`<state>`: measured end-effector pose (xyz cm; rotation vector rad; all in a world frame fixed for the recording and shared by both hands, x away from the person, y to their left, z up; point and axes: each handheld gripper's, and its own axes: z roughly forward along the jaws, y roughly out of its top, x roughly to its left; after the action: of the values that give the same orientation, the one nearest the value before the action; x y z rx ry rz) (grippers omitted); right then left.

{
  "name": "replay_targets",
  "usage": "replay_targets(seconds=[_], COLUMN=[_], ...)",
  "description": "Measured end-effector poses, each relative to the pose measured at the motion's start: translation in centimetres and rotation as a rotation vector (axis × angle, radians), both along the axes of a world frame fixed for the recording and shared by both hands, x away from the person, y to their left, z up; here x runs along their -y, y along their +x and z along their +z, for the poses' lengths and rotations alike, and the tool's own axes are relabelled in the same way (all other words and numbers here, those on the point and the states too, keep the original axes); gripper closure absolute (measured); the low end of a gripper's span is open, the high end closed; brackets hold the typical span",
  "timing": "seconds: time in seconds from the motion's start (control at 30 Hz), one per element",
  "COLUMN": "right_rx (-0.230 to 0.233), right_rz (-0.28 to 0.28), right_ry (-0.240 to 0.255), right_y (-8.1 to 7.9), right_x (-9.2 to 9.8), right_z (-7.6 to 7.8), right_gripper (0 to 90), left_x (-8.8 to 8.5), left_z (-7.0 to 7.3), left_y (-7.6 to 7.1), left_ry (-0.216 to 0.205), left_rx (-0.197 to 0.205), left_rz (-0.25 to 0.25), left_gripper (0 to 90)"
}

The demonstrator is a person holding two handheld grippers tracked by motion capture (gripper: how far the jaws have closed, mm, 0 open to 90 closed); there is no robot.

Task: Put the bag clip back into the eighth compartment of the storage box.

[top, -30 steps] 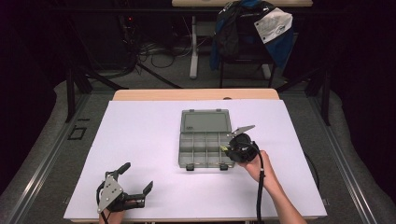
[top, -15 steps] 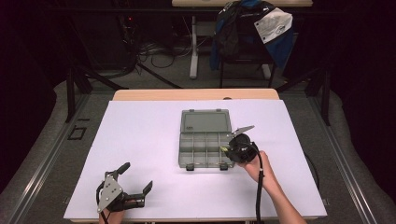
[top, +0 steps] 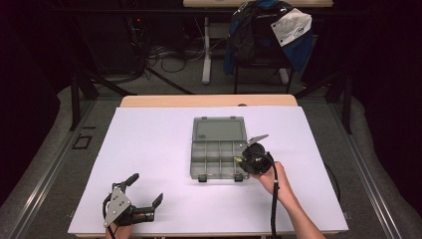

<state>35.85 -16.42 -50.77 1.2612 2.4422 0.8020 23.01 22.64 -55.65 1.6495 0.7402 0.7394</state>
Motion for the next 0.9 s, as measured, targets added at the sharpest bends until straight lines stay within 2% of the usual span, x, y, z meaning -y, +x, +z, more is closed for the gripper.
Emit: replay_targets(seconds=[0.23, 0.37, 0.43, 0.6, 0.67, 0.7, 0.73, 0.77, 0.8, 0.83, 0.9], right_rx=[0.001, -0.02, -0.008, -0.02, -0.014, 0.003, -0.001, -0.051, -0.027, 0.011, 0.028], right_rz=[-0.007, -0.016, -0.023, -0.022, -0.025, -0.022, -0.013, -0.006, 0.001, -0.001, 0.01], right_ry=[-0.008, -0.036, -0.027, -0.061, -0.056, -0.026, -0.031, -0.088, -0.076, -0.034, -0.017], right_y=[0.03, 0.14, 0.21, 0.22, 0.18, 0.14, 0.07, -0.08, -0.13, -0.15, -0.22], right_x=[0.02, 0.05, -0.05, -0.23, -0.25, -0.28, -0.3, -0.27, -0.28, -0.36, -0.25], right_z=[-0.04, -0.02, -0.33, -0.34, -0.34, -0.46, -0.3, 0.37, 0.3, 0.05, 0.14], right_gripper=[80.1, 80.1, 80.1, 79.9, 79.3, 75.2, 70.7, 67.0, 64.5, 63.0, 54.0], left_x=[-0.02, -0.04, -0.04, 0.0, 0.0, 0.01, 0.0, -0.01, 0.0, -0.01, -0.01], left_z=[0.01, -0.02, 0.0, 0.01, 0.0, 0.0, 0.01, 0.01, 0.0, 0.0, -0.01], left_y=[-0.02, 0.03, 0.02, -0.02, 0.0, -0.01, -0.02, -0.01, 0.0, 0.0, 0.0], left_ry=[0.001, 0.0, 0.001, 0.0, 0.0, -0.001, -0.001, -0.001, -0.001, 0.001, 0.003], left_rx=[0.002, -0.002, 0.0, 0.0, -0.001, 0.0, 0.0, -0.001, 0.0, -0.001, -0.002], left_rz=[0.001, 0.0, -0.002, -0.002, -0.002, -0.001, -0.001, -0.002, -0.003, -0.003, -0.005], left_gripper=[0.7, 0.7, 0.7, 0.7, 0.7, 0.7, 0.7, 0.7, 0.7, 0.7, 0.7])
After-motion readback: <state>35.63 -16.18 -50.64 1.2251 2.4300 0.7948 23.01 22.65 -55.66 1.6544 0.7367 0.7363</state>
